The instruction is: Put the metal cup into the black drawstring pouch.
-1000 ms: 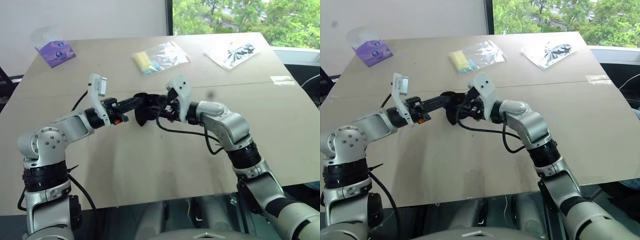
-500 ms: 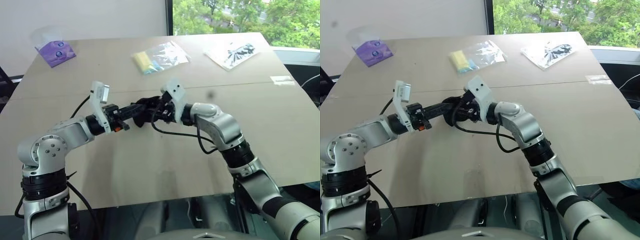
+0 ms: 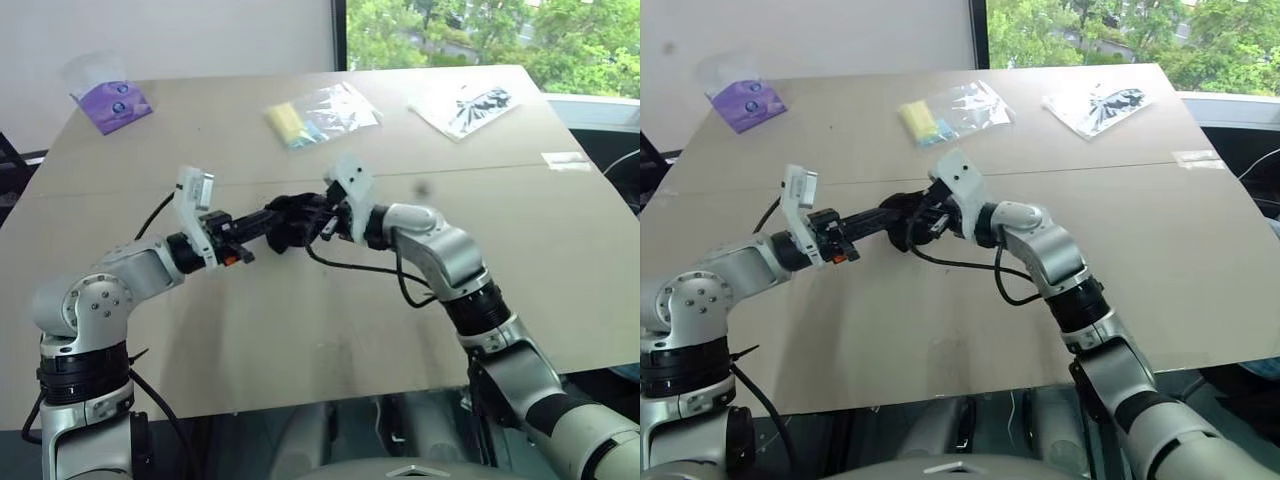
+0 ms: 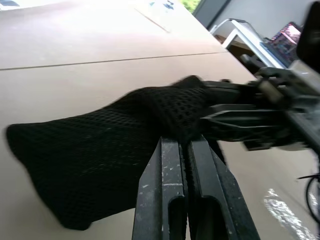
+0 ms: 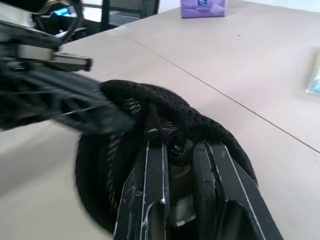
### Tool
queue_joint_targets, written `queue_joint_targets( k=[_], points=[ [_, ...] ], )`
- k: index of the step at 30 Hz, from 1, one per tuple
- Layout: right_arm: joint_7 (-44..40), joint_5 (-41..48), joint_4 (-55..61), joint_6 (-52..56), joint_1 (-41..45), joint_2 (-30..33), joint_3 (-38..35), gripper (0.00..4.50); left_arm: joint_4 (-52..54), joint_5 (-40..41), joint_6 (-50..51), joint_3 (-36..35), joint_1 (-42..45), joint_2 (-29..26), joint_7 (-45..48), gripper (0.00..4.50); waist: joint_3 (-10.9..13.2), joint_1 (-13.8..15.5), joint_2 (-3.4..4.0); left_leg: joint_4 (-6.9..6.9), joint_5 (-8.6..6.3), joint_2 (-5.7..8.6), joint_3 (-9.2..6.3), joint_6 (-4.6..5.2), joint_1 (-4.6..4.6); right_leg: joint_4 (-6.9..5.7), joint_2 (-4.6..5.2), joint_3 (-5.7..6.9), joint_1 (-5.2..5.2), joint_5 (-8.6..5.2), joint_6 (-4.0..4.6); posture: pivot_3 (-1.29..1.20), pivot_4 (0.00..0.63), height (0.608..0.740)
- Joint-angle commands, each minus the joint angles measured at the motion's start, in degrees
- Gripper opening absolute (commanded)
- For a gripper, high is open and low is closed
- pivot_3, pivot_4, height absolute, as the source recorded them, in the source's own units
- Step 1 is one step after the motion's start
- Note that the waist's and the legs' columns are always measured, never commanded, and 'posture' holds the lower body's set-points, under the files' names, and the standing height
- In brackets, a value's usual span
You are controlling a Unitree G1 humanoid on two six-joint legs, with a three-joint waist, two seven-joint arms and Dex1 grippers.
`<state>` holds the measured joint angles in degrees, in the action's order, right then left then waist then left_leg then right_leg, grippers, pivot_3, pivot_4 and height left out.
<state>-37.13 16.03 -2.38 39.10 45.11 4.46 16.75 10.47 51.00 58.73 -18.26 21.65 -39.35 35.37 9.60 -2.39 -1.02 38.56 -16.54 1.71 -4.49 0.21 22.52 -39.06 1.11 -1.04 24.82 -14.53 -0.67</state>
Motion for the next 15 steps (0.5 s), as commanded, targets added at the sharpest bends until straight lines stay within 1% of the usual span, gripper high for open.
queue_joint_targets(
  k=[1, 6, 11, 13, 15],
  points=[
    [-5.45, 7.24, 6.89, 6.19, -0.78, 3.05, -3.74, 0.12, -0.02, -6.92, -6.25, 3.74, -0.90, -2.78, 2.33, 0.00, 0.00, 0.02, 0.00, 0.00, 0.00, 0.00, -0.01, 0.00, 0.00, 0.01, 0.00, 0.01, 0.00, 0.00, 0.00, 0.00, 0.150, 0.740],
    [-8.98, 19.62, 9.01, 16.91, -0.06, 6.02, -12.16, 0.12, -0.68, -9.43, -9.26, 5.52, -0.16, -2.14, 3.68, 0.00, 0.00, 0.12, 0.00, 0.00, 0.00, 0.00, -0.01, 0.00, 0.02, 0.02, 0.01, 0.01, -0.01, 0.00, 0.00, 0.00, 0.150, 0.740],
    [-10.91, 31.69, 8.47, 26.65, 1.23, 6.80, -18.57, 0.12, -0.82, -13.25, -13.55, 7.86, 0.83, -1.62, 4.34, 0.00, 0.00, -0.02, 0.00, -0.02, -0.01, -0.01, 0.00, 0.01, 0.02, 0.02, 0.01, 0.00, 0.00, 0.00, 0.00, 0.00, 0.150, 0.740],
    [-12.39, 34.53, 8.36, 29.55, 1.54, 8.27, -19.00, 0.12, -1.11, -14.68, -15.22, 8.36, 1.40, -1.24, 4.07, 0.00, 0.00, 0.04, 0.01, -0.03, -0.01, -0.01, 0.00, 0.02, 0.02, 0.02, 0.01, -0.01, 0.00, 0.00, 0.00, 0.00, 0.150, 0.740],
    [-14.77, 33.65, 9.09, 29.71, 1.35, 11.74, -16.22, 0.12, -1.22, -15.26, -15.91, 8.41, 1.81, -0.79, 3.80, 0.00, 0.00, 0.17, 0.00, -0.02, -0.01, -0.01, 0.00, 0.02, 0.03, 0.04, 0.02, 0.00, -0.01, 0.00, 0.00, 0.00, 0.150, 0.740]
  ],
)
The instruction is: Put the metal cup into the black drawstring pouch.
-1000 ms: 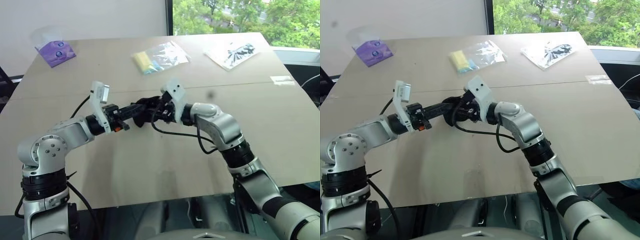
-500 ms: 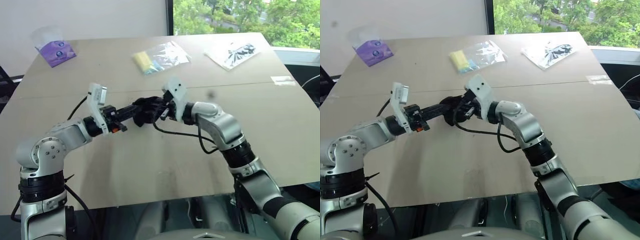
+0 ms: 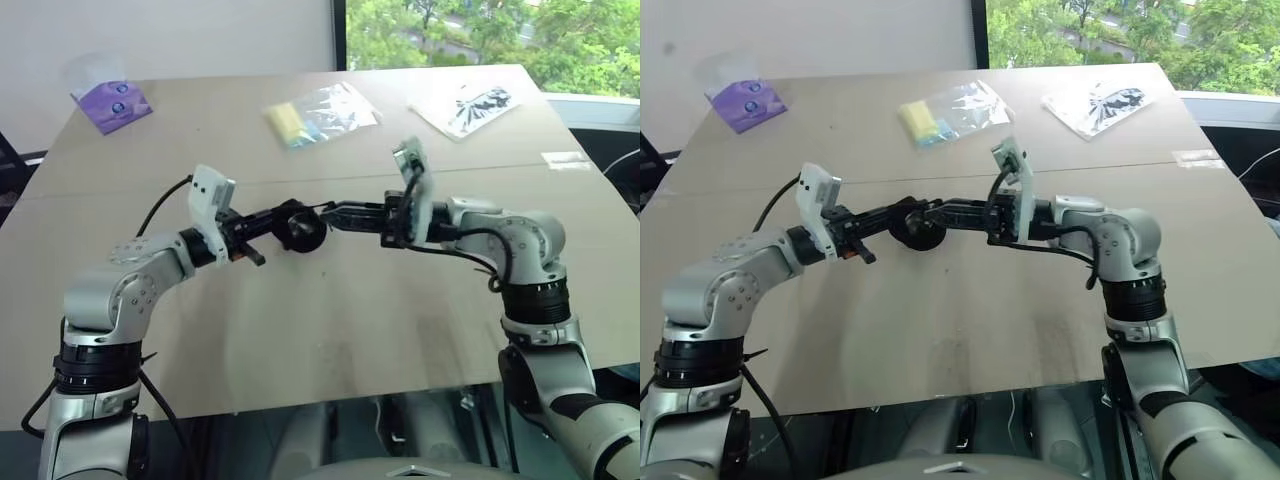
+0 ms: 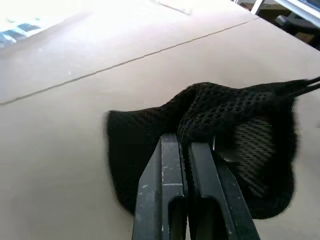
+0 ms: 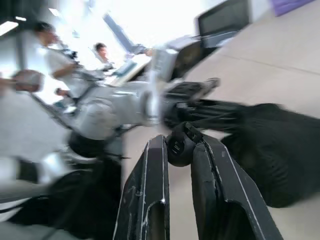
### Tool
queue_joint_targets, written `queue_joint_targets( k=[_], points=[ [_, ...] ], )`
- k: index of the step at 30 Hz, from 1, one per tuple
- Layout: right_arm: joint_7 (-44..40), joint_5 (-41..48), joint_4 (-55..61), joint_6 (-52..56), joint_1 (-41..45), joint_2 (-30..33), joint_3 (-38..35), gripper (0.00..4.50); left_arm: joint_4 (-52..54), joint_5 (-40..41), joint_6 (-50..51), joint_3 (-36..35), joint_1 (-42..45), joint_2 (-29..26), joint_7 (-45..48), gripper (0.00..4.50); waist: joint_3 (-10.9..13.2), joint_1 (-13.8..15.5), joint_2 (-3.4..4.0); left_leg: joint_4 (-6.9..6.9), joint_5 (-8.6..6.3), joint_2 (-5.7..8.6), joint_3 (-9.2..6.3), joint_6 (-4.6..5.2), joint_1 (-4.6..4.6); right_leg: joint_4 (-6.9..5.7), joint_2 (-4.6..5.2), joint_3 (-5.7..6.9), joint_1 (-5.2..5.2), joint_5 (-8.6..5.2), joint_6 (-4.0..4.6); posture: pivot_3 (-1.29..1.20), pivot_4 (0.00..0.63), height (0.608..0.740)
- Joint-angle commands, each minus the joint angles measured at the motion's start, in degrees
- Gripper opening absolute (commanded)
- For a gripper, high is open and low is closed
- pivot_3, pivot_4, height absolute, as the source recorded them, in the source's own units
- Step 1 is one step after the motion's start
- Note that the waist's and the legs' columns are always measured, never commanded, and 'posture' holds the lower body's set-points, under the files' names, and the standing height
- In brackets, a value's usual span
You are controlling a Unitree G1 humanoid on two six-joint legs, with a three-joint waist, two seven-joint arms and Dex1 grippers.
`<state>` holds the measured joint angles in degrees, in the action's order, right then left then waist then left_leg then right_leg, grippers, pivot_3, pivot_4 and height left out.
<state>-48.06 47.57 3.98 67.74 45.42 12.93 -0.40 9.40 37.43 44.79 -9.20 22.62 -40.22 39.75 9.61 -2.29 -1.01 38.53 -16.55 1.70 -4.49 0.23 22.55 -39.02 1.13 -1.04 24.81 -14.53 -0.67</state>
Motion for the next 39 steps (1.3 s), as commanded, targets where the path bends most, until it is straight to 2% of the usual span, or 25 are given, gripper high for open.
queue_joint_targets(
  k=[1, 5, 8, 15, 18, 27, 32, 39],
  points=[
    [-5.91, -0.05, 3.51, -0.56, 0.50, 6.13, 3.90, 0.12, 0.00, -1.83, -2.13, -0.65, 0.85, 0.15, -0.57, 0.00, 0.00, 0.16, 0.00, 0.01, 0.00, 0.00, -0.01, 0.01, 0.01, 0.01, 0.00, 0.01, -0.01, 0.00, 0.00, 0.00, 0.150, 0.740],
    [-12.54, -12.85, 3.94, -13.12, -0.81, 17.12, 16.34, 0.12, 1.93, -3.18, -3.14, -0.29, -0.62, -0.59, 0.15, 0.00, 0.00, 0.14, 0.00, 0.03, -0.02, 0.02, 0.01, 0.05, 0.06, 0.05, 0.02, 0.04, 0.01, 0.00, -0.01, 0.00, 0.150, 0.740],
    [-12.68, -23.54, 0.57, -24.24, -0.49, 21.14, 22.60, 0.12, 3.35, -3.49, -3.06, -0.62, -1.92, -0.83, 0.13, 0.00, 0.00, -0.17, 0.00, 0.03, -0.02, 0.01, 0.04, 0.05, 0.06, 0.03, 0.01, 0.01, 0.02, 0.00, -0.01, 0.00, 0.150, 0.740],
    [-9.67, -29.97, -1.81, -33.40, -3.38, 18.11, 22.85, 0.12, 5.84, -2.91, -1.54, -1.02, -1.31, -0.13, -1.29, 0.00, -0.01, 0.22, -0.02, 0.05, -0.02, -0.02, 0.01, 0.04, 0.10, 0.04, 0.01, 0.03, 0.02, 0.00, -0.01, 0.00, 0.150, 0.740],
    [-8.25, -29.56, -2.16, -37.06, -5.44, 15.66, 19.79, 0.12, 6.63, -3.01, -1.35, -0.56, -0.93, -0.13, -1.67, 0.00, -0.01, 0.30, -0.02, 0.10, -0.02, -0.02, -0.01, 0.04, 0.13, 0.05, 0.02, 0.05, 0.03, 0.00, -0.01, 0.00, 0.150, 0.740],
    [2.40, -27.82, 7.51, -32.29, -15.39, 12.49, 12.31, 4.38, 5.93, -2.99, -0.24, 0.10, 0.68, 0.25, -2.24, 0.00, -0.01, 0.60, -0.01, 0.10, -0.02, -0.01, -0.06, 0.04, 0.15, 0.04, 0.01, 0.09, 0.02, 0.00, -0.01, 0.00, 0.150, 0.740],
    [7.23, -25.45, 12.87, -27.00, -19.88, 10.49, 9.48, 4.49, 4.63, -3.28, -0.35, 0.17, 1.50, 0.48, -2.10, 0.00, -0.01, 0.50, -0.01, 0.11, -0.02, -0.01, -0.05, 0.04, 0.14, 0.02, 0.00, 0.08, 0.02, 0.00, -0.01, 0.00, 0.150, 0.740],
    [12.75, -26.23, 12.09, -27.18, -21.95, 4.52, 10.41, 4.49, 2.23, -4.40, -0.63, 0.78, 3.26, -0.15, -0.76, 0.00, -0.01, 0.38, -0.02, 0.13, -0.01, 0.00, -0.03, 0.03, 0.12, -0.01, -0.01, 0.07, 0.02, 0.00, -0.01, 0.00, 0.150, 0.740]
  ],
)
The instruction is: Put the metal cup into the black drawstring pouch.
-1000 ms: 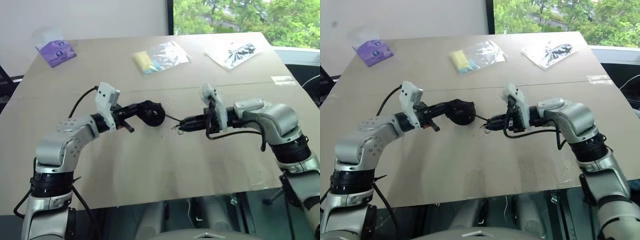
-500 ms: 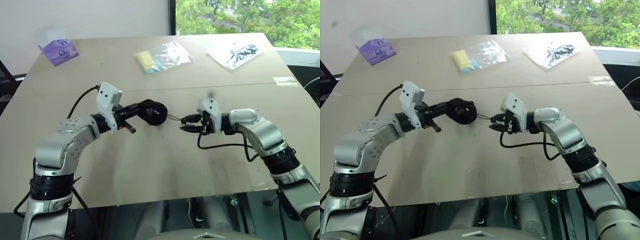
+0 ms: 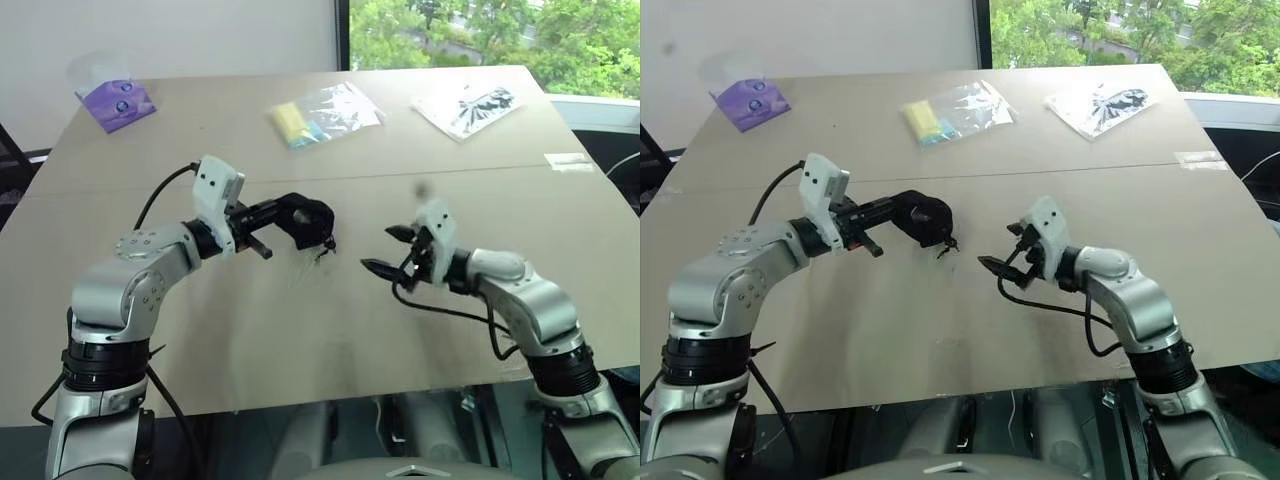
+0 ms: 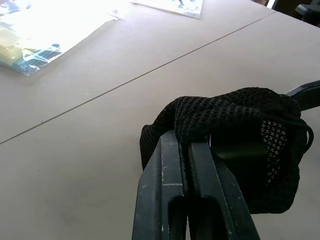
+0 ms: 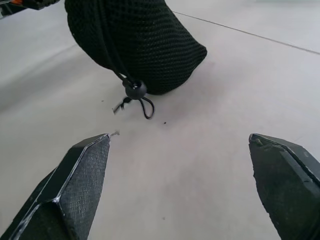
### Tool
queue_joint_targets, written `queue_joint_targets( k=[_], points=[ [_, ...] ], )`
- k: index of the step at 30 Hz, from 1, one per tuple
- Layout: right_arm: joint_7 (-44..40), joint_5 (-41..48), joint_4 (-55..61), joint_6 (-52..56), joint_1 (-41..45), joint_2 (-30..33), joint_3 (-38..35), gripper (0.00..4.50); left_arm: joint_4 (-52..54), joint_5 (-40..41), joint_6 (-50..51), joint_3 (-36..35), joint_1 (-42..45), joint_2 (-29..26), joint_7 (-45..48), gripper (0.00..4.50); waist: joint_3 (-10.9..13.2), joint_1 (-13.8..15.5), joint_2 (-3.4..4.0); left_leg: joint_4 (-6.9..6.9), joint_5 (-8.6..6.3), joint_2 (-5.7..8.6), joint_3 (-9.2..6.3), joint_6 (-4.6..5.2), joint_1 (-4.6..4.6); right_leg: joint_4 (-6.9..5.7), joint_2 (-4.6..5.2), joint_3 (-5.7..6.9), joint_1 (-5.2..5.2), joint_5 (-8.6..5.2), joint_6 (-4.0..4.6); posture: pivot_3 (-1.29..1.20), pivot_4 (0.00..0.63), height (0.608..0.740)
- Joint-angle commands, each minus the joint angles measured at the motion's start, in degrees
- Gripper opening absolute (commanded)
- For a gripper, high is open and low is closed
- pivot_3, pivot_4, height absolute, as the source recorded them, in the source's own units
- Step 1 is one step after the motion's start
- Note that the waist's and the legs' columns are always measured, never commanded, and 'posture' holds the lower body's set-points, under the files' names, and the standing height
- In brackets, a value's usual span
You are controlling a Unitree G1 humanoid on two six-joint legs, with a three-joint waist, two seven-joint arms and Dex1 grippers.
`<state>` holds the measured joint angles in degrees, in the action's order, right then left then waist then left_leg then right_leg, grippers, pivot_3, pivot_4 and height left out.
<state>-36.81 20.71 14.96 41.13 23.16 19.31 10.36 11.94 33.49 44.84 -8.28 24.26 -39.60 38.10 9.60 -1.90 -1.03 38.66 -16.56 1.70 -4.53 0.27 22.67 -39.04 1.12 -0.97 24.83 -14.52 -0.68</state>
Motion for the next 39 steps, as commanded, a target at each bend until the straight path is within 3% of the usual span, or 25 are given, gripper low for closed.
queue_joint_targets(
  k=[1, 8, 12, 19, 22, 25, 26, 30, 35, 39],
  points=[
    [1.91, 1.13, 0.82, -0.38, 0.35, -3.15, -0.17, 4.49, -0.79, -0.69, -0.70, -0.11, 2.03, -0.89, 1.14, 0.00, 0.00, -0.05, 0.00, 0.01, 0.00, 0.00, 0.00, 0.00, 0.00, 0.00, 0.00, 0.00, 0.00, 0.00, 0.00, 0.00, 0.150, 0.740],
    [2.66, 1.61, -4.28, -1.11, 1.93, -11.23, 2.37, 4.49, -1.95, -1.61, -0.35, 0.05, 3.83, -0.99, 1.90, 0.00, 0.00, -0.31, -0.01, 0.03, 0.00, 0.00, -0.01, 0.00, 0.00, -0.03, -0.02, 0.01, 0.00, 0.00, 0.00, 0.00, 0.150, 0.740],
    [2.32, 0.90, -12.85, -4.33, 4.16, -16.23, 2.44, 4.49, -1.56, -1.78, -0.06, -0.27, 3.82, -0.77, 1.81, 0.00, -0.01, -0.34, -0.01, 0.04, 0.00, 0.01, -0.01, 0.00, 0.00, -0.04, -0.02, 0.01, 0.00, 0.00, 0.00, 0.00, 0.150, 0.740],
    [1.67, -0.53, -22.71, -8.59, 7.92, -19.84, 2.05, 4.49, -0.82, -1.69, 0.41, -0.80, 3.48, -0.91, 1.55, 0.00, -0.01, -0.45, -0.01, 0.05, 0.00, 0.01, -0.01, 0.00, -0.02, -0.06, -0.01, 0.01, 0.00, 0.00, 0.00, 0.00, 0.150, 0.740],
    [1.41, -0.80, -24.91, -9.69, 8.87, -20.41, 1.96, 3.66, -0.71, -1.73, 0.49, -1.07, 3.43, -1.05, 1.42, 0.00, -0.01, -0.46, -0.01, 0.06, 0.00, 0.02, -0.02, -0.01, -0.02, -0.07, -0.02, 0.02, 0.00, 0.00, 0.00, 0.00, 0.150, 0.740],
    [0.87, -0.65, -25.83, -10.26, 9.43, -20.84, 1.83, 2.33, -0.26, -1.66, 0.64, -1.29, 3.12, -1.11, 1.28, 0.00, -0.01, -0.47, -0.01, 0.06, 0.00, 0.01, -0.02, -0.01, -0.02, -0.07, -0.01, 0.01, 0.00, 0.00, 0.00, 0.00, 0.150, 0.740],
    [0.87, -0.61, -26.04, -10.52, 9.58, -21.04, 1.66, 1.68, -0.14, -1.65, 0.67, -1.36, 3.00, -1.10, 1.24, 0.00, -0.01, -0.49, -0.01, 0.06, 0.00, 0.01, -0.01, 0.00, -0.02, -0.07, -0.01, 0.01, 0.00, 0.00, 0.00, 0.00, 0.150, 0.740],
    [0.56, -0.86, -26.35, -11.10, 9.80, -21.10, 1.49, 0.05, 0.10, -1.66, 0.78, -1.53, 2.77, -0.99, 1.02, 0.00, -0.01, -0.52, -0.01, 0.06, 0.00, 0.01, -0.02, -0.01, -0.02, -0.09, -0.02, 0.01, 0.01, 0.00, 0.00, 0.00, 0.150, 0.740],
    [0.52, -1.34, -24.14, -11.08, 9.11, -19.52, 1.40, 0.05, 0.22, -1.49, 0.90, -1.61, 2.70, -0.78, 0.63, 0.00, -0.01, -0.51, -0.01, 0.06, 0.00, 0.01, -0.02, -0.01, -0.02, -0.09, -0.01, 0.01, 0.01, 0.00, 0.00, 0.00, 0.150, 0.740],
    [0.94, -5.70, -18.30, -11.94, 7.38, -12.45, 2.23, 0.05, 0.43, -1.14, 1.16, -1.49, 3.07, -0.22, 0.02, 0.00, -0.01, -0.35, 0.00, 0.06, 0.00, 0.02, -0.01, 0.00, -0.02, -0.08, -0.01, 0.01, 0.01, 0.00, 0.00, 0.00, 0.150, 0.740]
  ],
)
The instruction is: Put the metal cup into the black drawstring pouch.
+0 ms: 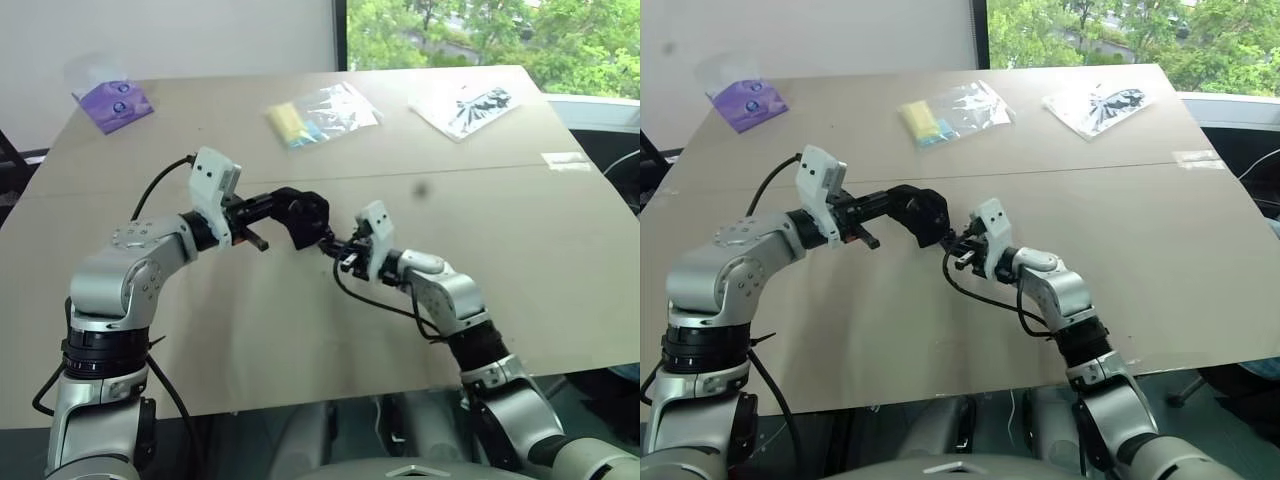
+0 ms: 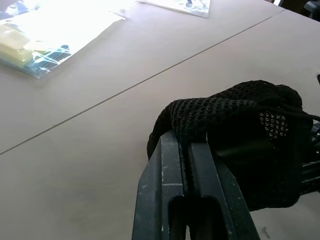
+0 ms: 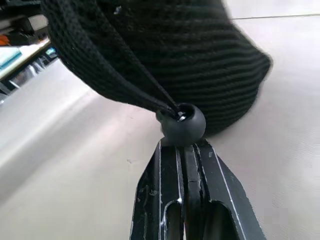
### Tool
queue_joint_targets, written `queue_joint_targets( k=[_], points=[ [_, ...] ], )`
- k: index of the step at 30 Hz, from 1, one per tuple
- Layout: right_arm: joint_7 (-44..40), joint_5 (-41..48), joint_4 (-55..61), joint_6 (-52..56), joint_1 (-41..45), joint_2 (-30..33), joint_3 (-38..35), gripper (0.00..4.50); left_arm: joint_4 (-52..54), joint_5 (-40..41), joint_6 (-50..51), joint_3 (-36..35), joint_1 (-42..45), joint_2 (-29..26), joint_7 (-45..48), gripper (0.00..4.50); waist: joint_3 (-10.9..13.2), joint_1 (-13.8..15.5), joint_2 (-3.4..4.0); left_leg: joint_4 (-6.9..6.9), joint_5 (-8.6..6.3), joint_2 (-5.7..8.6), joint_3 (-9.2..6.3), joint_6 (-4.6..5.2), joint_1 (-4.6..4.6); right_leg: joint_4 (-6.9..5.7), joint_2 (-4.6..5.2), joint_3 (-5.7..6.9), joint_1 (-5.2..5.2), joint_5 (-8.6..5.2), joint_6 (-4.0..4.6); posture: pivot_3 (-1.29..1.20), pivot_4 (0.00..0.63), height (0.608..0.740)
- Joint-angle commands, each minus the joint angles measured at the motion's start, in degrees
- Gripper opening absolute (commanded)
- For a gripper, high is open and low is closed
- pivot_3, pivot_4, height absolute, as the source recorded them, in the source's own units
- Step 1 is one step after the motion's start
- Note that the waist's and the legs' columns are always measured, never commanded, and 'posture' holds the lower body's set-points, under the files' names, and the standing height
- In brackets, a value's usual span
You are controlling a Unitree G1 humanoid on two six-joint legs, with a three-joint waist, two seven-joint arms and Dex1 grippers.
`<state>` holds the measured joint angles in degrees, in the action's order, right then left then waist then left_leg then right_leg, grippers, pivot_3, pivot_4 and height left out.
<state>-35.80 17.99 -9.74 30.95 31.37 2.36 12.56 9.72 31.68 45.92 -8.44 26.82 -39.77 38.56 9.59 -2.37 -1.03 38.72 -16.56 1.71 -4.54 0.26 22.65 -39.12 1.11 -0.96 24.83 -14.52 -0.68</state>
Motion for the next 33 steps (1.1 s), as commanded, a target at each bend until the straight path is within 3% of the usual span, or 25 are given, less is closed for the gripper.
queue_joint_targets(
  k=[1, 3, 8, 16, 19, 25, 33],
  points=[
    [0.16, -4.27, 8.42, -1.79, -1.32, 6.91, -0.06, 0.05, 2.68, 0.78, 0.18, -1.42, 0.58, 0.14, -0.65, 0.00, 0.00, 0.31, 0.00, 0.01, 0.00, 0.01, -0.01, 0.00, 0.00, 0.00, 0.01, 0.01, -0.01, 0.00, 0.00, 0.00, 0.150, 0.740],
    [0.10, -9.94, 14.30, -2.36, -1.57, 16.79, -0.81, 0.05, 2.98, 1.27, 0.65, -1.67, 0.43, 1.33, -1.70, 0.00, 0.01, 0.51, 0.02, 0.03, 0.00, 0.03, -0.03, 0.01, 0.02, 0.02, 0.03, 0.03, -0.02, 0.00, 0.00, 0.00, 0.150, 0.740],
    [-2.74, -16.43, 20.21, -4.50, 3.61, 32.76, -2.69, 0.05, 5.53, 2.60, 1.73, -0.17, -0.06, 4.99, -3.12, 0.00, 0.03, 0.08, 0.04, 0.19, -0.02, 0.00, -0.01, 0.03, 0.08, -0.07, -0.02, 0.04, -0.01, 0.00, -0.01, 0.00, 0.150, 0.740],
    [-9.29, -18.16, 20.33, -10.18, 15.37, 41.03, -2.82, 0.05, 8.03, 7.38, 2.63, -0.70, 1.85, 12.75, -6.59, 0.00, 0.02, 0.19, 0.03, 0.47, -0.02, -0.01, 0.14, 0.04, 0.01, -0.47, -0.02, -0.11, -0.01, 0.00, -0.01, 0.00, 0.150, 0.740],
    [-12.19, -17.35, 20.10, -11.69, 19.65, 41.57, -3.00, 0.00, 8.64, 11.90, 2.68, -2.89, 3.71, 15.65, -7.24, 0.86, 0.04, 0.41, 0.01, 0.51, -0.03, -0.01, 0.14, 0.05, 0.04, -0.48, 0.00, -0.10, 0.00, 0.00, -0.01, 0.00, 0.150, 0.740],
    [-16.26, -16.60, 18.82, -15.44, 24.35, 41.41, -3.30, 0.00, 7.96, 16.45, 3.25, -4.14, 11.63, 17.99, -9.79, 3.61, 0.04, 0.74, 0.00, 0.53, -0.03, -0.01, 0.12, 0.04, 0.06, -0.46, 0.01, -0.07, -0.01, 0.00, -0.01, 0.00, 0.150, 0.740],
    [-19.05, -13.47, 19.69, -17.83, 24.81, 39.78, -4.31, 0.00, 6.22, 15.09, 0.42, 0.61, 18.65, 20.58, -8.35, 3.61, 0.05, 1.53, -0.01, 0.55, -0.02, -0.01, 0.13, 0.04, 0.05, -0.48, 0.01, -0.08, 0.00, 0.00, -0.01, 0.00, 0.150, 0.740]
  ],
)
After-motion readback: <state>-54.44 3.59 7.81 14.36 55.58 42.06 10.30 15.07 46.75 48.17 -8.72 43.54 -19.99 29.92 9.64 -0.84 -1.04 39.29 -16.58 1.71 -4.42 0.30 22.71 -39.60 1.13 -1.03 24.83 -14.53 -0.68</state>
